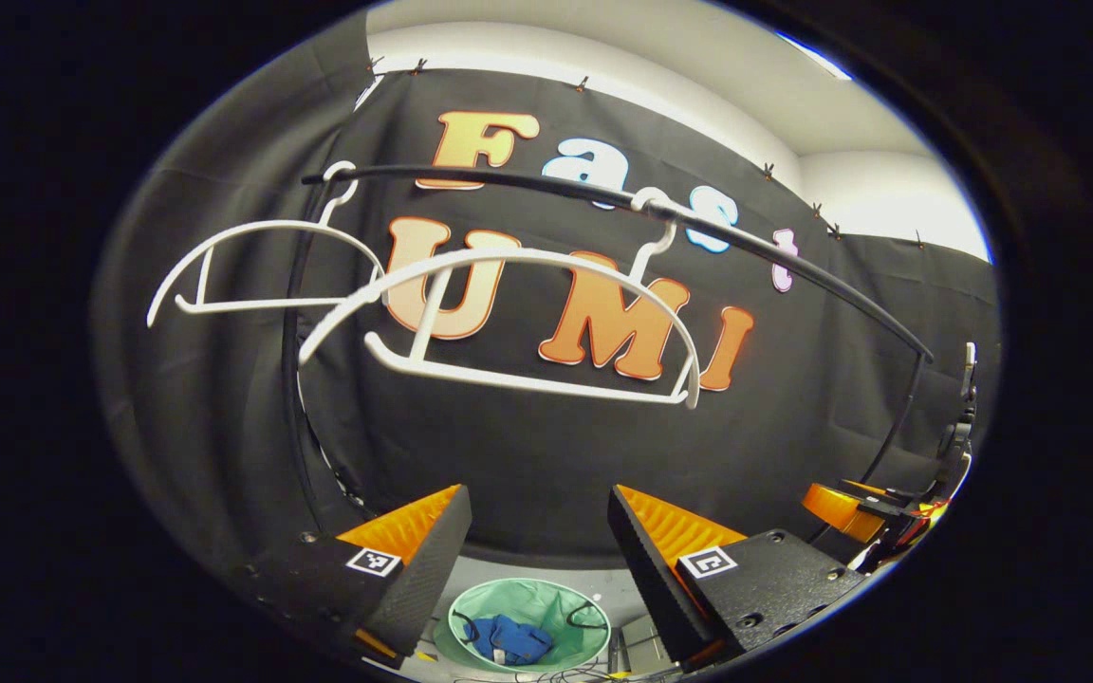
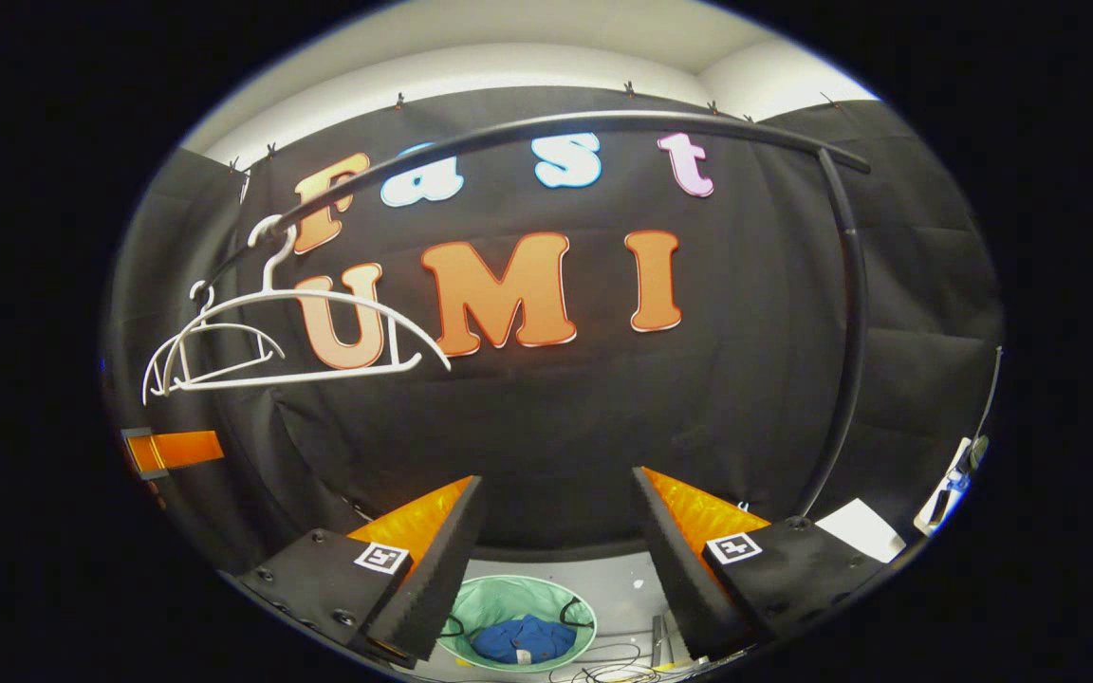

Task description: Grasp the clothes on the hanger with both hands and then place them into the laundry hamper below.

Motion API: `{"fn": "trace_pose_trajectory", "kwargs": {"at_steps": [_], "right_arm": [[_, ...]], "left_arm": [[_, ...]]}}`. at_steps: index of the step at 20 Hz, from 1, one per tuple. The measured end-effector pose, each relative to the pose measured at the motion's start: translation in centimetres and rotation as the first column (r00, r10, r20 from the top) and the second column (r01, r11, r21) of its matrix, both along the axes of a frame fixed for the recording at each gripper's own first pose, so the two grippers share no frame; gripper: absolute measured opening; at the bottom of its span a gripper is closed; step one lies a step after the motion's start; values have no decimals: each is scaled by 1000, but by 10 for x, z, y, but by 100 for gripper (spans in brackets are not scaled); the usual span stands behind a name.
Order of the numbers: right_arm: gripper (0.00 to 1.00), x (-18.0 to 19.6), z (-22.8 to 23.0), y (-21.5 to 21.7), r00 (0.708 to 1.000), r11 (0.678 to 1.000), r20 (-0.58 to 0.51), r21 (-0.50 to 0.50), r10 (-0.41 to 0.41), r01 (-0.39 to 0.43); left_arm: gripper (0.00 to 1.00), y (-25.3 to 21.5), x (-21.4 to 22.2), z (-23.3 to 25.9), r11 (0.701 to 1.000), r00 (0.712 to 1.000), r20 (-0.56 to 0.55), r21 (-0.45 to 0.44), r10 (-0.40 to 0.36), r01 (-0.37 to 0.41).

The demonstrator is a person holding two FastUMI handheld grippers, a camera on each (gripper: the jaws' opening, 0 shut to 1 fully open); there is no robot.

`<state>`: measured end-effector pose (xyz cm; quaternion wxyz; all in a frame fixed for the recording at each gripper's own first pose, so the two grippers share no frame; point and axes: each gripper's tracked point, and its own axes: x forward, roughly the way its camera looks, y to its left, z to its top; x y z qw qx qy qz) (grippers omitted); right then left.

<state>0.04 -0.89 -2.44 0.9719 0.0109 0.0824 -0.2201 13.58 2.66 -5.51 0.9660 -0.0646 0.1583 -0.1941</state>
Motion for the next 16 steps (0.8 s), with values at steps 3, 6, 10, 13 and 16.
{"fn": "trace_pose_trajectory", "kwargs": {"at_steps": [3,6,10,13,16], "right_arm": [[93,-1,16,0,999,999,53,-42,1,1],[89,0,24,-1,997,998,83,-60,0,5],[90,2,25,-2,995,998,98,-60,0,6],[90,5,27,-3,994,998,109,-61,-1,7],[98,7,28,0,993,999,114,-53,8,-2]], "left_arm": [[93,4,7,19,1000,998,63,1,17,-17],[96,3,12,31,1000,993,116,8,26,-27],[92,1,16,41,999,987,160,18,26,-29],[92,3,18,46,999,984,176,10,36,-39],[95,5,21,50,999,980,191,10,45,-48]]}}
